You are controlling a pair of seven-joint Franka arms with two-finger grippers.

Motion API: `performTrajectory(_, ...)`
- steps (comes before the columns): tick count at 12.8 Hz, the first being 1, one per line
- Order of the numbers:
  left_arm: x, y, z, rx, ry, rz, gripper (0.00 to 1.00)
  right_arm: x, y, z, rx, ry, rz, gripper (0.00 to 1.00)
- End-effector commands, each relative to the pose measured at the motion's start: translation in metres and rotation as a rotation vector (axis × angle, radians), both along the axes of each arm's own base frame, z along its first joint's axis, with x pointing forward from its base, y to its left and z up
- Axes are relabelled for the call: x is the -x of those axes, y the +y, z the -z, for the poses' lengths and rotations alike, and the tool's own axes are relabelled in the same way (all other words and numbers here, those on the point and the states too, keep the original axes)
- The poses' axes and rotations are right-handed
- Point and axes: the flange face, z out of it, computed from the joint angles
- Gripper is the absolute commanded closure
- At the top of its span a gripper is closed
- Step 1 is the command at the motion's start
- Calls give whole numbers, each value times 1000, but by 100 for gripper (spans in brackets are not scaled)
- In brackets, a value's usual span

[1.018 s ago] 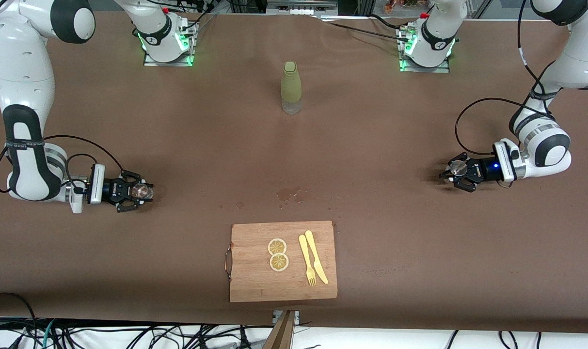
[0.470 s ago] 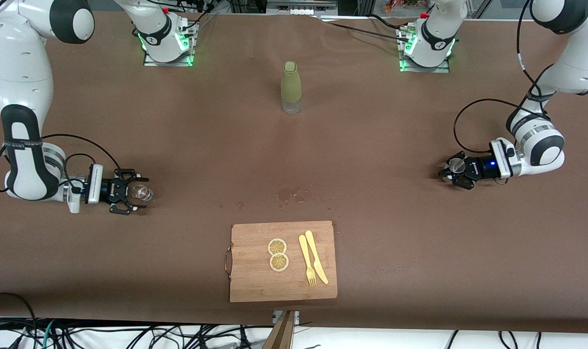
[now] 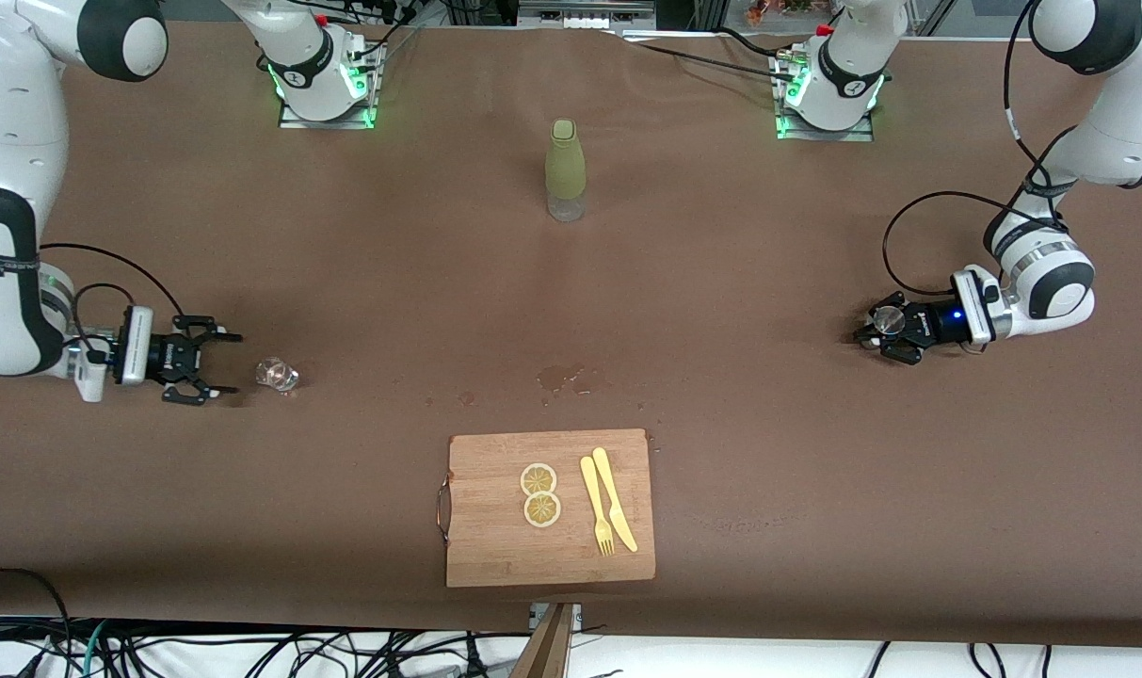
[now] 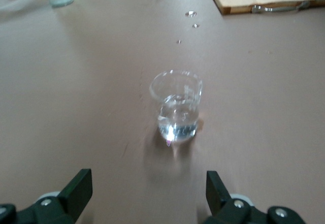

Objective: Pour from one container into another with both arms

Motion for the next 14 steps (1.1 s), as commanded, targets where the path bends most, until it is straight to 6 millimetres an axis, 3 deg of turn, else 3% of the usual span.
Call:
performTrajectory(1,8,7,2,-7,-31,25,100,3,-18,-59,99,69,22,1)
performTrajectory(4,11,10,5,-36,-36,37,100,13,-16,-114,234,165,112,1)
performTrajectory(6,12,13,5,-42,-36,34,99,16,1,-150,322,210,185,1)
performTrajectory(8,11,16,1,-48,-41,35,28,10,22,-184,400,262,247,1)
performTrajectory(9,12,17,1,-57,-51,50,0,8,34,-199,424,280,276,1)
performTrajectory(11,11,20,-3,-65,-48,53,0,4,59,-225,494,325,338,1)
performTrajectory(14,3,27,-24,-99,-52,50,0,0,107,-257,580,380,421,1)
